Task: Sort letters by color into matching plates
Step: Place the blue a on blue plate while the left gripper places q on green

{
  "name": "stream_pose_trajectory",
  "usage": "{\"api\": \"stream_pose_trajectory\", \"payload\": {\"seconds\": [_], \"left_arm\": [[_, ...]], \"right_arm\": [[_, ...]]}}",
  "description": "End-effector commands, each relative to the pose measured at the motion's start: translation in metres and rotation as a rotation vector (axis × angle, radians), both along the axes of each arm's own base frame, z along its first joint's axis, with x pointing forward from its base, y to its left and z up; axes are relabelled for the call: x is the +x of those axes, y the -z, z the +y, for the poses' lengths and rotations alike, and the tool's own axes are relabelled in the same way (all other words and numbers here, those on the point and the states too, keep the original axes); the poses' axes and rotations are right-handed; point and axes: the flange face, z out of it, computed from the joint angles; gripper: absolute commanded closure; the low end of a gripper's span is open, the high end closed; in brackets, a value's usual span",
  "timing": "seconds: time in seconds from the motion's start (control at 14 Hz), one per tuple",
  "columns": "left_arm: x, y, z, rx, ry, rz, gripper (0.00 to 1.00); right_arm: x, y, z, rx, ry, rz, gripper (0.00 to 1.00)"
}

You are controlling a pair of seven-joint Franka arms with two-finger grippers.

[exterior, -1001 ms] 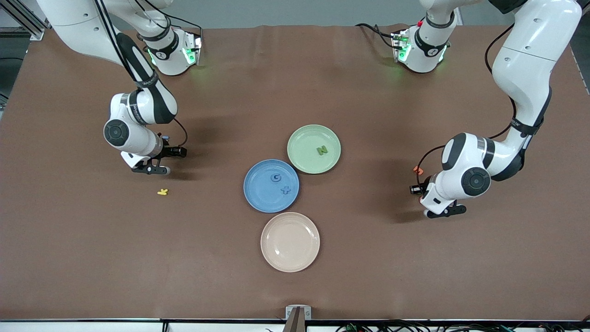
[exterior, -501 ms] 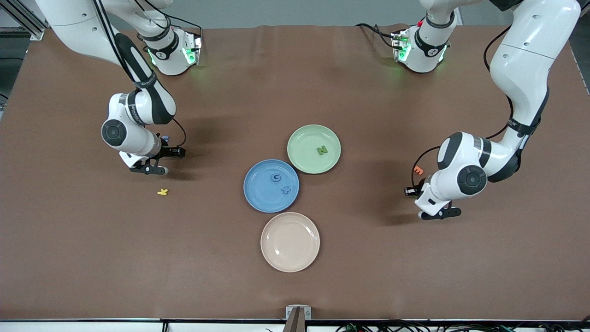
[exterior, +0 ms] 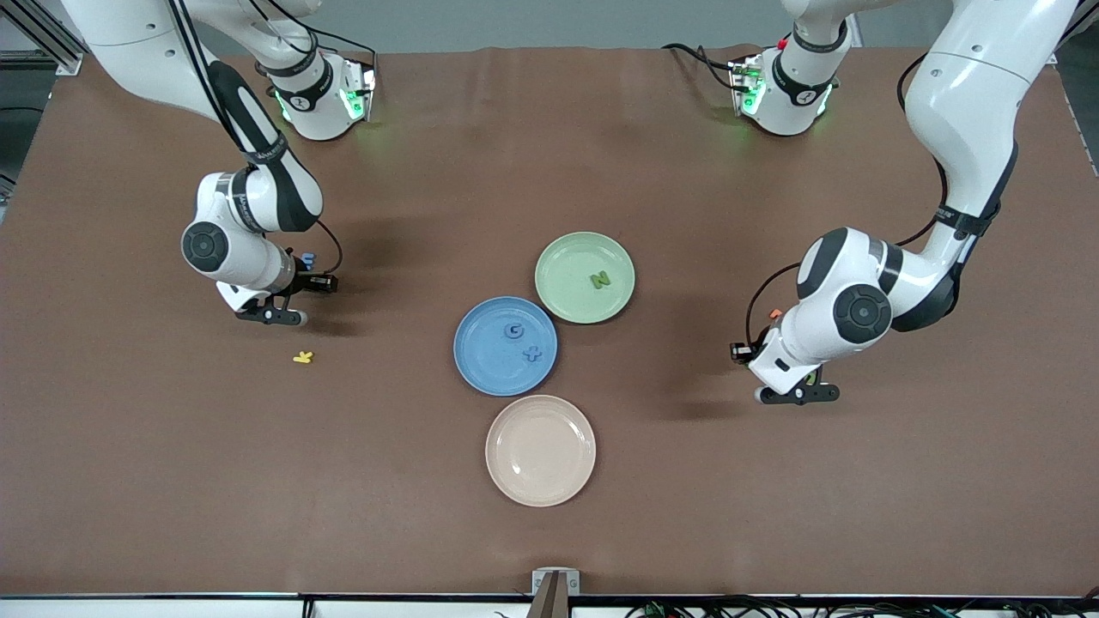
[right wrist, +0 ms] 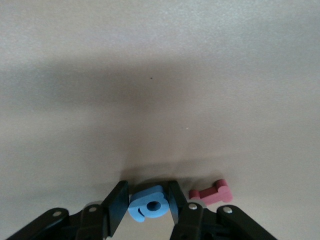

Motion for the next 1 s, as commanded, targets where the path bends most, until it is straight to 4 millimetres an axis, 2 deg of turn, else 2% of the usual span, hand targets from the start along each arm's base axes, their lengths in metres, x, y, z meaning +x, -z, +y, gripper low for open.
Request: {"api": "stream_pose_trajectory", "payload": {"seconds": [0.0,0.21,0.43,0.57,0.72,0.86,0.93], "left_arm": [[-0.006,-0.011,-0.012,0.012,-0.013,0.007,1.0],[-0.008,-0.015,-0.025,0.007,-0.02,0.0,1.0],[-0.011,-0.019,-0.037,0.004,-0.02,-0.003,1.0],[-0.017,-0.024,-0.054,-0.01,-0.032,-0.003,1.0],[-0.019,-0.031,-0.065,-0.023,-0.033,-0.008,1.0],[-0.026,-0.036,-0.081,-0.033,-0.05,-0.008,1.0],[-0.03,-0.039,-0.091,-0.039,-0.063,-0.007,1.0]], "right_arm": [[-0.013,0.007,-0.009,0.005,0.013,0.014,0.72],[-0.012,0.005,-0.009,0.004,0.012,0.015,0.77],[-0.002,-0.014,-0.004,0.005,0.009,0.003,0.79],[0.016,-0.044,0.003,0.009,-0.002,-0.009,0.79],[0.047,-0.084,0.016,0.014,-0.018,-0.014,0.8],[0.077,-0.121,0.041,0.009,-0.005,-0.027,0.81],[0.09,-0.139,0.061,0.004,0.012,-0.046,0.81]]}}
